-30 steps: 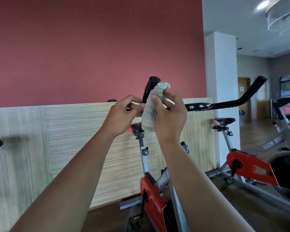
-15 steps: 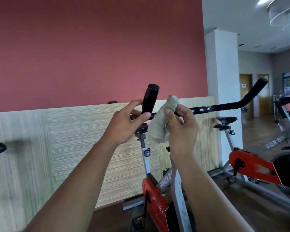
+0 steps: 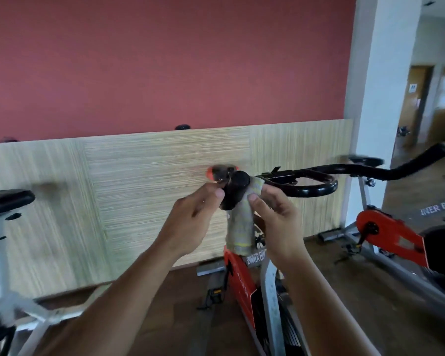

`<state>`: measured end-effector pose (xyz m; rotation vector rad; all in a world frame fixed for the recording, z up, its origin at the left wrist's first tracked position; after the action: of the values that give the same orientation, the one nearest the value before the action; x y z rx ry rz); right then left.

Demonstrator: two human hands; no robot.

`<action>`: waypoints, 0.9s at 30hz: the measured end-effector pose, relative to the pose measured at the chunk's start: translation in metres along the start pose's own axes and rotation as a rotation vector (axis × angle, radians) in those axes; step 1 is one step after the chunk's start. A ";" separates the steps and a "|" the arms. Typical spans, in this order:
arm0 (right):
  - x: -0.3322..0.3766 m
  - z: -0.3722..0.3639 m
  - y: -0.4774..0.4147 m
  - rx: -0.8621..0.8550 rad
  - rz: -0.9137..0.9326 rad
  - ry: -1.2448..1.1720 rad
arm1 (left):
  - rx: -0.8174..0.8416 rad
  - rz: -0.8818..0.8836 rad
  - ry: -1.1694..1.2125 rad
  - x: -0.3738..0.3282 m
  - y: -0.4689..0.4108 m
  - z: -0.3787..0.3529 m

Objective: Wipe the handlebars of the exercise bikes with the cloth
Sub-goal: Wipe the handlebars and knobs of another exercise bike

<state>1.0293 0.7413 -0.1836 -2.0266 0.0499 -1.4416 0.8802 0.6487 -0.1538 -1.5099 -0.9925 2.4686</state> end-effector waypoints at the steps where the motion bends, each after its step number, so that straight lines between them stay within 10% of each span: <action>1: 0.003 0.000 -0.002 0.019 -0.056 -0.010 | -0.001 0.038 0.043 -0.004 0.000 -0.001; 27: 0.126 -0.007 -0.007 0.048 -0.803 0.045 | 0.094 0.931 0.362 -0.081 -0.033 0.009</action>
<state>1.0711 0.6950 -0.0734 -2.0634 -0.8568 -1.9165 0.9056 0.6387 -0.0708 -2.6825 -0.0775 2.4555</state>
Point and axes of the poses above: each hand's wrist, its own y-axis away from the middle knuckle, its own z-axis out of the back of the hand, x = y × z, the point moved 3 cm from there along -y, towards the middle knuckle, and after that the axes turned 11 degrees about y, right-handed, at the moved point
